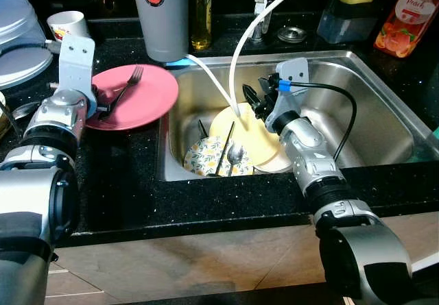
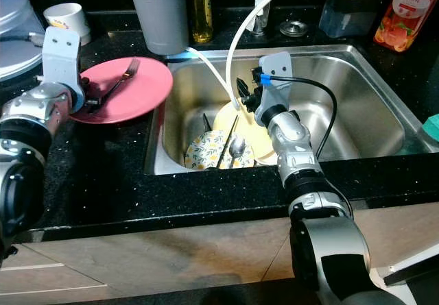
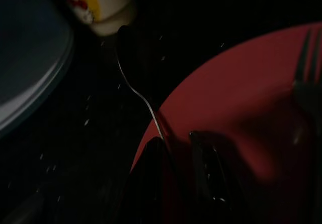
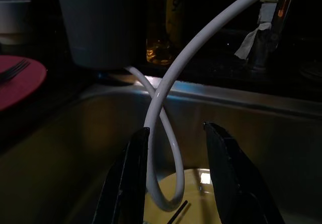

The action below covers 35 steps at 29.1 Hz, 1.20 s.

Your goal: Kitchen organization

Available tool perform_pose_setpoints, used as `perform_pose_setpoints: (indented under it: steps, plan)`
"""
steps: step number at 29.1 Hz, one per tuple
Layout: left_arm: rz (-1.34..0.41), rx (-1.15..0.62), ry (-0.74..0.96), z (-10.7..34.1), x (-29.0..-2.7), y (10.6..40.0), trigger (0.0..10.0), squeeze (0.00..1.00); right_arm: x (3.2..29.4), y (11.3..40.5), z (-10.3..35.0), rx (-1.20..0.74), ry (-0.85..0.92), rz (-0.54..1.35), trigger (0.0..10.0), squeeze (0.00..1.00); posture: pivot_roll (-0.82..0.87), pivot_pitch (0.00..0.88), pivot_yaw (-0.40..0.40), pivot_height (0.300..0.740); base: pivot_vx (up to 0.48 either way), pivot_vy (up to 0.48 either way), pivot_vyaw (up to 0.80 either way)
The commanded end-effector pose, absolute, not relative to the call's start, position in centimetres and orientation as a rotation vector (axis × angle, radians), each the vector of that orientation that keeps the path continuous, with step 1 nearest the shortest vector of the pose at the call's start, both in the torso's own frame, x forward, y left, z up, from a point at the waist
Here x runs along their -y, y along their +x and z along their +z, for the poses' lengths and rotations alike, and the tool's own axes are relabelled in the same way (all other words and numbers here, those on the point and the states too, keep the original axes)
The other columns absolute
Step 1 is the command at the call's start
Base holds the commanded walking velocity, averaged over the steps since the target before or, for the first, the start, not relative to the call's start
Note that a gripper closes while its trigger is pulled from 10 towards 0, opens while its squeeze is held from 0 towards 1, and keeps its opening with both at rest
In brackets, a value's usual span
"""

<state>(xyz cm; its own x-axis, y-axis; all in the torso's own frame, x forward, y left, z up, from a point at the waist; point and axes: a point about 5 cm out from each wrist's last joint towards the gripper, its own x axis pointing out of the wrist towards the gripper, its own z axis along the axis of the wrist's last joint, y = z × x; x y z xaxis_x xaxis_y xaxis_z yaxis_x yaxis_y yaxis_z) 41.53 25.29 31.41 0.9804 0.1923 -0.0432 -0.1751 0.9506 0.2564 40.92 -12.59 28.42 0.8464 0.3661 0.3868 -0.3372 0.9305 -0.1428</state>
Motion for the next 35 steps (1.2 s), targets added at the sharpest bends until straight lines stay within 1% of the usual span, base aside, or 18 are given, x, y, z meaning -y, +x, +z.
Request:
perform_pose_setpoints:
  steps: [1,2,4,5,6,8,11,12,13,15,17,18,20,22,25,29,31,35]
  plan:
    - [0.129,0.025,0.268,33.7,-24.0,41.7,0.0,0.0,12.6,41.0,28.1,0.418,-0.036,0.375,10.0,0.0,0.05,0.227,0.03,0.74,0.0,0.0,0.0]
    - [0.093,0.057,0.264,34.3,-23.3,41.8,0.0,0.0,12.6,41.0,28.3,0.424,-0.027,0.374,10.0,0.0,0.05,0.217,0.03,0.74,0.0,0.0,0.0]
    - [0.068,0.077,0.262,34.7,-22.9,41.9,0.0,0.0,12.6,41.0,28.4,0.428,-0.021,0.374,10.0,0.0,0.05,0.217,0.03,0.74,0.0,0.0,0.0]
    - [0.033,0.098,0.26,35.1,-22.2,41.9,0.0,0.0,12.6,40.9,28.6,0.435,-0.013,0.374,10.0,0.0,0.05,0.208,0.033,0.74,0.0,0.0,0.0]
    - [-0.05,0.146,0.243,35.9,-20.7,42.0,0.0,0.0,12.5,40.9,29.0,0.449,0.004,0.379,10.0,0.0,0.04,0.199,0.03,0.74,0.0,0.0,0.0]
    - [-0.07,0.158,0.239,36.0,-20.4,42.0,0.0,0.0,12.5,40.9,29.1,0.453,0.008,0.381,10.0,0.0,0.04,0.199,0.03,0.74,0.0,0.0,0.0]
    - [-0.214,0.249,0.158,36.6,-18.9,41.8,0.0,0.0,12.2,40.7,29.4,0.468,0.031,0.397,10.0,0.0,0.04,0.172,0.028,0.74,0.0,0.0,0.0]
    - [-0.214,0.249,0.158,36.6,-18.9,41.8,0.0,0.0,12.2,40.7,29.4,0.468,0.031,0.397,10.0,0.0,0.04,0.172,0.028,0.74,0.0,0.0,0.0]
    - [-0.274,0.297,0.124,36.8,-18.4,41.6,0.0,0.0,11.9,40.6,29.5,0.474,0.045,0.408,10.0,0.0,0.04,0.158,0.024,0.74,0.0,0.0,0.0]
    - [-0.334,0.358,0.067,36.6,-18.2,41.1,0.0,0.0,11.5,40.4,29.6,0.483,0.069,0.427,10.0,0.0,0.04,0.147,0.02,0.74,0.0,0.0,0.0]
    - [-0.338,0.398,0.06,36.1,-18.4,40.8,0.0,0.0,11.0,40.2,29.6,0.487,0.083,0.445,10.0,0.0,0.03,0.138,0.013,0.74,0.0,0.0,0.0]
    - [-0.311,0.439,0.053,35.5,-18.9,40.1,0.0,0.0,10.5,39.9,29.5,0.492,0.107,0.464,10.0,0.0,0.03,0.133,0.009,0.74,0.0,0.0,0.0]
    - [-0.304,0.447,0.05,35.3,-19.0,40.0,0.0,0.0,10.4,39.8,29.5,0.492,0.113,0.468,10.0,0.0,0.03,0.133,0.009,0.74,0.0,0.0,0.0]
    - [-0.317,0.54,0.062,35.1,-19.1,38.4,0.0,0.0,9.6,39.1,29.3,0.497,0.151,0.489,10.0,0.0,0.04,0.131,0.007,0.74,0.0,0.0,0.0]
    - [-0.31,0.577,0.062,35.0,-19.3,37.7,0.0,0.0,9.2,38.8,29.1,0.496,0.17,0.498,10.0,0.0,0.04,0.13,0.005,0.74,0.0,0.0,0.0]
    - [-0.326,0.661,-0.001,34.9,-19.1,36.2,0.0,0.0,8.3,38.1,28.6,0.489,0.221,0.507,10.0,0.0,0.05,0.129,0.004,0.74,0.0,0.0,0.0]
    - [-0.37,0.651,-0.049,33.9,-18.5,35.5,0.0,0.0,7.9,37.5,28.4,0.479,0.257,0.505,10.0,0.0,0.05,0.122,0.004,0.74,0.0,0.0,0.0]
    - [-0.429,0.621,-0.057,32.9,-17.6,35.0,0.0,0.0,7.8,37.1,28.1,0.47,0.282,0.501,10.0,0.0,0.05,0.122,0.004,0.74,0.0,0.0,0.0]
